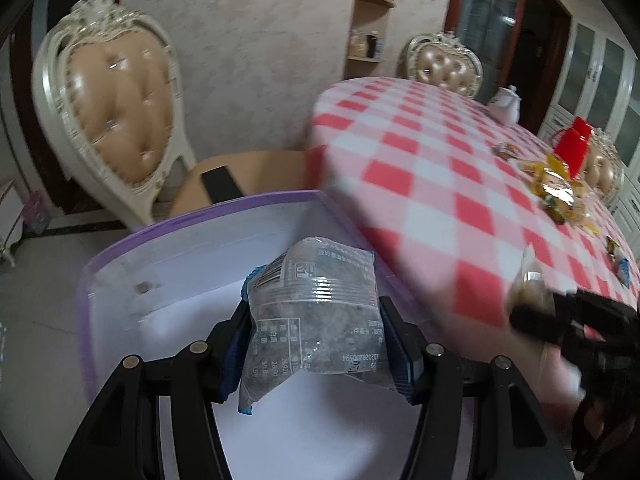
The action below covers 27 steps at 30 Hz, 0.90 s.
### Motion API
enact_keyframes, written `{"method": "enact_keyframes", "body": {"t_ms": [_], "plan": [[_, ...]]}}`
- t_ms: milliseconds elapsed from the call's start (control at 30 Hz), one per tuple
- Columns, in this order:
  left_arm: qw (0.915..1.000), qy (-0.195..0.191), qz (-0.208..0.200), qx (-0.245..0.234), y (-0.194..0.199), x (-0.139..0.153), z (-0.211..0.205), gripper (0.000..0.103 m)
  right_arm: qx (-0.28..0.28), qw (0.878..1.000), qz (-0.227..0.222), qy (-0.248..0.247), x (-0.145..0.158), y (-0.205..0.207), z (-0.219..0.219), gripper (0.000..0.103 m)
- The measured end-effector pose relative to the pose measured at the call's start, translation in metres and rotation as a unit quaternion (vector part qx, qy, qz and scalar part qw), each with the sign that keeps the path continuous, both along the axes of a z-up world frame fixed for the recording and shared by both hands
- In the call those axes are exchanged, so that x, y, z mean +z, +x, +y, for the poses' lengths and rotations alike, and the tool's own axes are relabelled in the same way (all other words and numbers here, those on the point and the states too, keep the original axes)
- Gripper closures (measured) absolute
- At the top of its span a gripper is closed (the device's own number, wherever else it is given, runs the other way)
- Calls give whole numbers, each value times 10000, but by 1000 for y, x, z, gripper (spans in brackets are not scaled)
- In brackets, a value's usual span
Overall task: Organize snacks
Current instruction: 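Carry both packets to the white box and open both tools to drop them, then return to the table and grasp the blue cartoon-printed packet with right tool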
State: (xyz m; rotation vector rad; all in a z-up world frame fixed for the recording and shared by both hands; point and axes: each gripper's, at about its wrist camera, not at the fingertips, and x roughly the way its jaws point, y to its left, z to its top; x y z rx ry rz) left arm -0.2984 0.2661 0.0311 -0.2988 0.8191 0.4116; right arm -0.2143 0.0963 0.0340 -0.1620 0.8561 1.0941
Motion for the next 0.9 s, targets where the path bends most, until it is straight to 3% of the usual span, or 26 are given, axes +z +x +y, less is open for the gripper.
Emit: {"method": "enact_keyframes", "body": {"t_ms": [200, 267, 333, 400, 500, 567, 700, 800, 833, 900], "plan": [[9972, 198, -9, 715, -23, 6, 35, 42, 903, 9955, 13, -294, -17, -49, 43, 60], [9952, 176, -57, 961, -27, 9, 44, 38, 1185, 9924, 174, -292, -23, -60, 53, 53], [9939, 92, -169, 1086, -31, 14, 50, 26, 1191, 9923, 130, -311, -24, -63, 52, 46], [9941, 150, -262, 1040, -31, 20, 44, 23, 1020, 9945, 21, -225, -19, -56, 39, 46], [9962, 231, -425, 720, -18, 28, 24, 20, 552, 9983, 141, 122, -7, -33, 8, 43], [9977, 199, -502, 409, -5, 34, 6, 19, 122, 9993, 201, 296, 1, -13, -20, 36], [9962, 173, -746, -411, 36, 49, -47, 19, -795, 9957, -152, 457, 20, 18, -86, 35], [9905, 145, -1019, -915, 67, 61, -87, 16, -1710, 9826, -498, 520, 35, 45, -146, 27], [9876, 96, -1095, -1126, 80, 64, -103, 11, -2077, 9753, -544, 516, 38, 57, -171, 21], [9812, -47, -1118, -1572, 112, 66, -136, 0, -2673, 9603, -561, 563, 46, 74, -218, 18]]}}
